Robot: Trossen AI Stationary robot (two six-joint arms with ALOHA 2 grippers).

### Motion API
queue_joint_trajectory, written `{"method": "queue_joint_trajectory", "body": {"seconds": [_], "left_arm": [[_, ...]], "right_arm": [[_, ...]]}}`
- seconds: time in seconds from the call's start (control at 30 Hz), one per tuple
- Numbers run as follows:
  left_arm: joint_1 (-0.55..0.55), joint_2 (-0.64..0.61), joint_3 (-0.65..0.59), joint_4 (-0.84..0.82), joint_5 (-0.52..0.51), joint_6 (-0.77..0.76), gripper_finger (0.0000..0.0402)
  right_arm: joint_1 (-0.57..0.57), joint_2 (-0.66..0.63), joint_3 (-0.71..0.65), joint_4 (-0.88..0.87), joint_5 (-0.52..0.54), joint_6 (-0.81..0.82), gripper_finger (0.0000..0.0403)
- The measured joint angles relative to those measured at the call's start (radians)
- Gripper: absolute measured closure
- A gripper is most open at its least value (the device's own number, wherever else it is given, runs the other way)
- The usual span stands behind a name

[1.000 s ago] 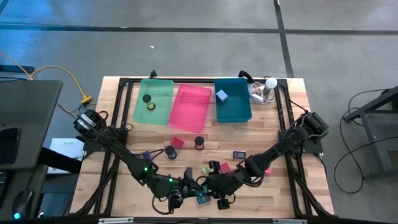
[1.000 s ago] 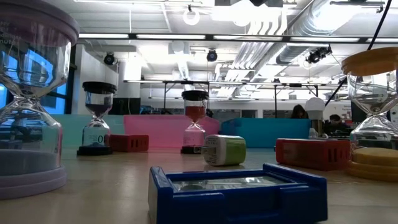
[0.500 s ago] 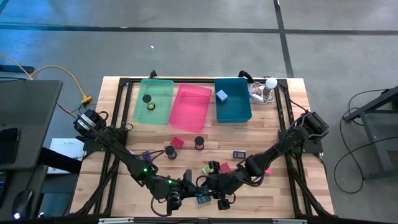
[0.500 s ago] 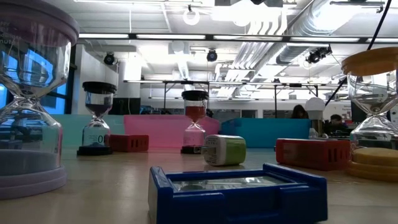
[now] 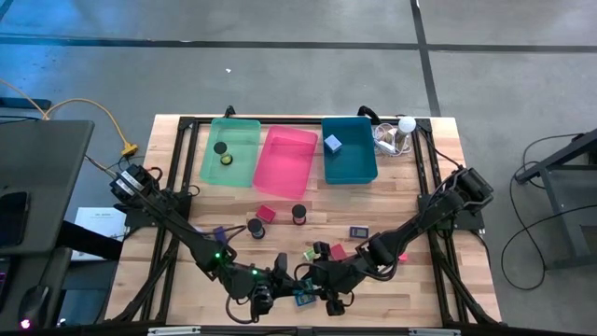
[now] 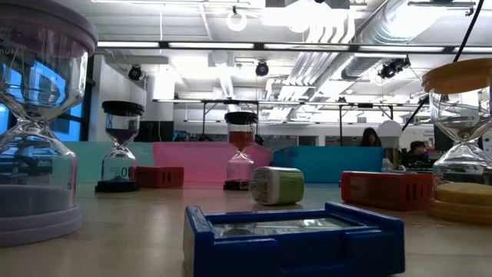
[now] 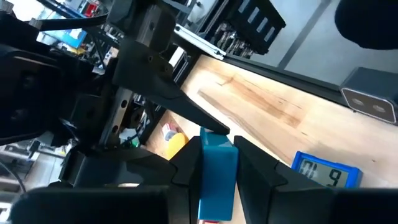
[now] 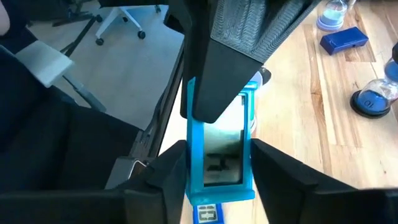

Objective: Pick & Place Office items
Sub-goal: Put the light blue digital clock into the pink bin

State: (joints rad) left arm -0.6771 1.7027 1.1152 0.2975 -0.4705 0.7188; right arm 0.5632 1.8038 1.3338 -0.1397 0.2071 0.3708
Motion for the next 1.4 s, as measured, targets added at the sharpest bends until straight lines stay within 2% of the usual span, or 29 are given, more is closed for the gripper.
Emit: {"method": "queue_joint_trajectory", "body": {"seconds": [0.17, 0.23, 0.33, 0.57, 0.7, 0.8, 1.13, 1.4], "left_arm": [[-0.013, -0.001, 0.003, 0.015, -0.057, -0.04, 0.0331], [-0.022, -0.001, 0.003, 0.007, -0.085, -0.046, 0.0331], [-0.042, -0.001, 0.003, 0.007, -0.189, -0.032, 0.0331], [-0.082, -0.007, 0.003, 0.0, -0.618, 0.052, 0.0331], [-0.063, -0.007, 0.003, -0.001, -0.909, 0.105, 0.0331], [-0.033, -0.007, 0.003, -0.001, -1.067, 0.155, 0.0331], [0.135, -0.019, 0.001, -0.007, -1.097, 0.206, 0.0331], [0.368, -0.101, 0.001, -0.196, -1.092, 0.183, 0.033]], "right_arm": [[-0.003, 0.002, -0.001, -0.014, 0.03, 0.042, 0.0177], [-0.006, 0.0, -0.001, -0.016, 0.072, 0.057, 0.0157], [-0.008, -0.008, -0.001, -0.027, 0.149, 0.072, 0.0143], [-0.004, -0.064, -0.002, -0.12, 0.29, 0.183, 0.015], [0.006, -0.083, -0.002, -0.145, 0.292, 0.255, 0.0159], [0.017, -0.084, -0.002, -0.135, 0.292, 0.256, 0.0164], [0.024, -0.085, -0.002, -0.134, 0.292, 0.274, 0.017], [0.038, -0.085, -0.002, -0.136, 0.292, 0.288, 0.017]]}}
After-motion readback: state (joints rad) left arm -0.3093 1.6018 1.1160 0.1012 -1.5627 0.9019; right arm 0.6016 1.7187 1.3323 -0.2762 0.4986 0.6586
